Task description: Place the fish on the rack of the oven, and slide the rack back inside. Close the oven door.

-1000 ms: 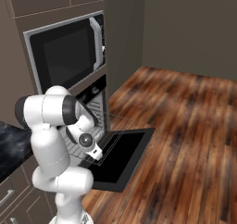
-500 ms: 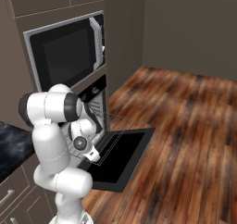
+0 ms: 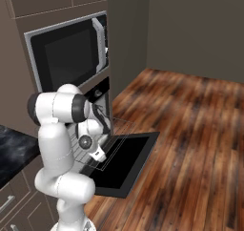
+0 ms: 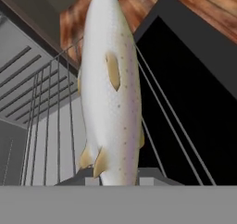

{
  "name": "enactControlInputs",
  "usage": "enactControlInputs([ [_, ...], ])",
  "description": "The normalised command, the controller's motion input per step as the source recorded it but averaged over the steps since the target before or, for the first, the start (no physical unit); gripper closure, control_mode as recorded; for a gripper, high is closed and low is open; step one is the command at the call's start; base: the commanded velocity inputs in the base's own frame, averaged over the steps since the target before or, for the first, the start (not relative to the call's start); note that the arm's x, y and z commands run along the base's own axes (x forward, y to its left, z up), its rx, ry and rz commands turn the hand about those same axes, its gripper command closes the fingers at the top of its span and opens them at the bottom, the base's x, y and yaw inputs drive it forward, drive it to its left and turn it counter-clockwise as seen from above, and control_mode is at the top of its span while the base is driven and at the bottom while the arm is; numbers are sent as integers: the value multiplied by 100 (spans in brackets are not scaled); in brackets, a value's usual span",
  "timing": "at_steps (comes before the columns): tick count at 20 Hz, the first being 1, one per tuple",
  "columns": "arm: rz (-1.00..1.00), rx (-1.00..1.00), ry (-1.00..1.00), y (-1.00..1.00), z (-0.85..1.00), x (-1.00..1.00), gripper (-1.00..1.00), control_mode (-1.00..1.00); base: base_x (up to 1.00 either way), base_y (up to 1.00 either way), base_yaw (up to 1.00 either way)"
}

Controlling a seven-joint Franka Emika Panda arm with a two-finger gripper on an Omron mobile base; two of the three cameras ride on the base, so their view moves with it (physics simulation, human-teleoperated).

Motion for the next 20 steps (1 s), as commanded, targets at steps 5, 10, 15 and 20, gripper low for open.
enactControlInputs([
  [5, -2, 0, -1, 0, -29, 3, 100, -100, 0, 0, 0],
  [10, -1, 0, -2, 0, -37, 1, 100, -100, 0, 0, 0],
  [15, -2, 0, 0, 11, -23, 20, 100, -100, 0, 0, 0],
  [20, 0, 0, 0, 22, -25, 35, 100, -100, 0, 0, 0],
])
